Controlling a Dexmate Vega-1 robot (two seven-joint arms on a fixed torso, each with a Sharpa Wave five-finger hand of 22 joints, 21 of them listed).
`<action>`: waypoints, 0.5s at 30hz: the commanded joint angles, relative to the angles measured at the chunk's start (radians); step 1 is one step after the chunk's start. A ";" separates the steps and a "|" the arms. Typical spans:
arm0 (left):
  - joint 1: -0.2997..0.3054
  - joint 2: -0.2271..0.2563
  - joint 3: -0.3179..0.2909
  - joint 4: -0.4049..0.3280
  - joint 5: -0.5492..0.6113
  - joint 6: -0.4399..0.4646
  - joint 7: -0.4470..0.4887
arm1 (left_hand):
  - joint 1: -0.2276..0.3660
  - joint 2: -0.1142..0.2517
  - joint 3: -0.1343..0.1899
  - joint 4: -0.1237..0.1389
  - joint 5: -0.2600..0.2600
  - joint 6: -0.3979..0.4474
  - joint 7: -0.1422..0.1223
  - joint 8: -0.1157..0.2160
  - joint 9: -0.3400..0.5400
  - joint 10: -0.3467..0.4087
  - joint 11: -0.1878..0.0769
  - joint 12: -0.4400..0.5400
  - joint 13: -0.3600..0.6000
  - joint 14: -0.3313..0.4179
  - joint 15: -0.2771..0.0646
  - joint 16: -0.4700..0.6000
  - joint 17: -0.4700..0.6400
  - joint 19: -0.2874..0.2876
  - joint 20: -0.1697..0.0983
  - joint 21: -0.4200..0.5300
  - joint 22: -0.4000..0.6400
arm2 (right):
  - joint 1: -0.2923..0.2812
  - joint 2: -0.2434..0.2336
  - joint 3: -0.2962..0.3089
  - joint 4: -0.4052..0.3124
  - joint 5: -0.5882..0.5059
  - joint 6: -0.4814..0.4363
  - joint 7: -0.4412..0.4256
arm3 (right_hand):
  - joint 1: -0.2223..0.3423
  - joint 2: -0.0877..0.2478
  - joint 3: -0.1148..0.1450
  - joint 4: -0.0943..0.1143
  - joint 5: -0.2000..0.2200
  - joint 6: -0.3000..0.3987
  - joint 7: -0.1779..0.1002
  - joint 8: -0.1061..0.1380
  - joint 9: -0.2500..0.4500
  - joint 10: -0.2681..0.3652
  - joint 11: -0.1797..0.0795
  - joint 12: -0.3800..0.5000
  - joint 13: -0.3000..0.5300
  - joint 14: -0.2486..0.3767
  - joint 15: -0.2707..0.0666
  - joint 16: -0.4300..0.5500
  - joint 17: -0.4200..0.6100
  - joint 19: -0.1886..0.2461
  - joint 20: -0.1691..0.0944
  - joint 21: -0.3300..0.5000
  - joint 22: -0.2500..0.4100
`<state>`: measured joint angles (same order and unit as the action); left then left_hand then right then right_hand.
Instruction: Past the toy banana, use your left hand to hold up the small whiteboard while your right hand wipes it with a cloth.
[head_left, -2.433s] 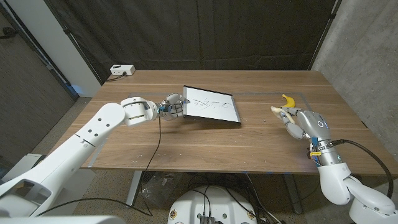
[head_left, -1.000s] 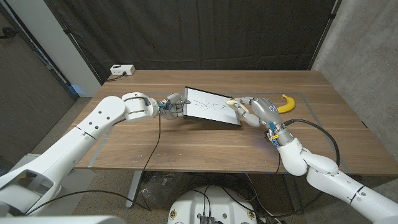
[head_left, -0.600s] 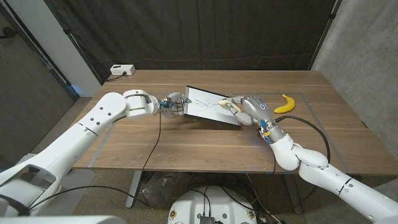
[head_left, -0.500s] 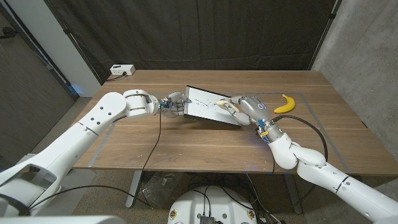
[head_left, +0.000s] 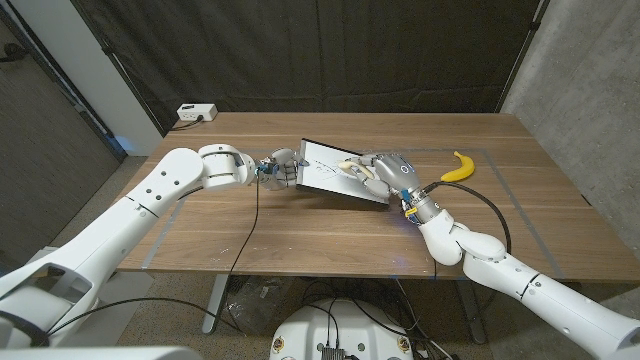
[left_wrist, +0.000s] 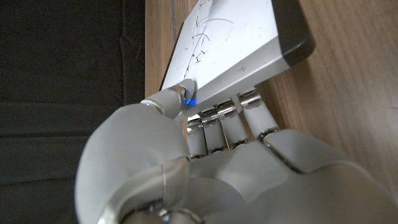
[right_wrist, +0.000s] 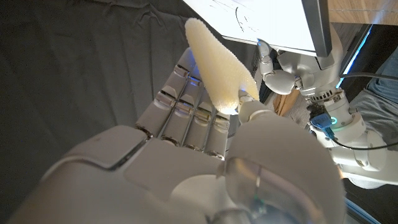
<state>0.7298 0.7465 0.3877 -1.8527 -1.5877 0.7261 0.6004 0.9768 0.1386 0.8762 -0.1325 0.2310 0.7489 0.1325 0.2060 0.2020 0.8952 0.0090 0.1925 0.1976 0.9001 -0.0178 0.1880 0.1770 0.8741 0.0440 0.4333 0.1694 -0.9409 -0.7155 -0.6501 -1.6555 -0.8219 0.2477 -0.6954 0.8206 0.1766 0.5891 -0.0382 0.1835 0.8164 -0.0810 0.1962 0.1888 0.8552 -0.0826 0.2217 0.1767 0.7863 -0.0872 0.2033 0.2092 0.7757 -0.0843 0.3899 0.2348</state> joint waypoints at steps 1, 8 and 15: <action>0.004 -0.001 -0.002 -0.003 -0.002 0.003 -0.007 | -0.003 0.001 0.011 0.000 0.008 0.035 0.032 -0.002 0.004 0.004 -0.001 0.007 0.003 0.006 -0.002 0.002 0.001 0.010 -0.003 -0.003 0.004 | 0.072 0.044 -0.073 0.089 -0.024 -0.047 -0.016 | -0.001 0.008 0.000 0.006 -0.004 0.018 -0.022 0.002 0.003 0.005 -0.010 -0.002 0.004 -0.003 -0.098 -0.003 0.000 -0.006 -0.116 0.001 0.003; 0.007 -0.001 -0.002 -0.007 0.000 0.000 -0.010 | -0.004 0.001 0.012 0.001 0.008 0.034 0.032 -0.003 0.004 0.003 -0.003 0.007 0.003 0.005 -0.001 0.001 0.002 0.010 -0.004 -0.004 0.004 | 0.107 0.073 -0.117 0.154 -0.025 -0.076 -0.033 | -0.002 0.008 0.001 0.006 -0.004 0.020 -0.022 0.002 0.004 0.006 -0.009 -0.003 0.004 0.001 -0.100 -0.002 0.000 -0.005 -0.115 0.004 0.003; 0.008 -0.003 -0.001 -0.007 0.005 -0.005 -0.017 | -0.006 0.001 0.013 0.001 0.008 0.034 0.031 -0.003 0.004 0.001 -0.002 0.006 0.004 0.004 -0.003 0.001 0.001 0.011 -0.004 -0.005 0.004 | 0.138 0.085 -0.154 0.204 -0.017 -0.091 -0.035 | -0.001 0.008 0.002 0.006 -0.004 0.020 -0.022 0.001 0.004 0.008 -0.009 -0.003 0.004 0.003 -0.103 -0.001 -0.001 -0.002 -0.115 0.007 0.003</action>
<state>0.7334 0.7459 0.3870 -1.8543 -1.5886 0.7277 0.5922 0.9768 0.1386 0.8834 -0.1309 0.2301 0.7489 0.1325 0.2060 0.2020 0.8951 0.0096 0.1924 0.1971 0.9000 -0.0178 0.1881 0.1770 0.8770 0.0411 0.4284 0.1702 -0.8545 -0.6592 -0.7446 -1.5338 -0.8389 0.2027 -0.7095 0.8169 0.1724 0.5890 -0.0383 0.1805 0.8254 -0.0899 0.1943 0.1883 0.8570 -0.0844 0.2219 0.1767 0.7864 -0.0873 0.2034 0.2093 0.7705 -0.0822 0.3899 0.2347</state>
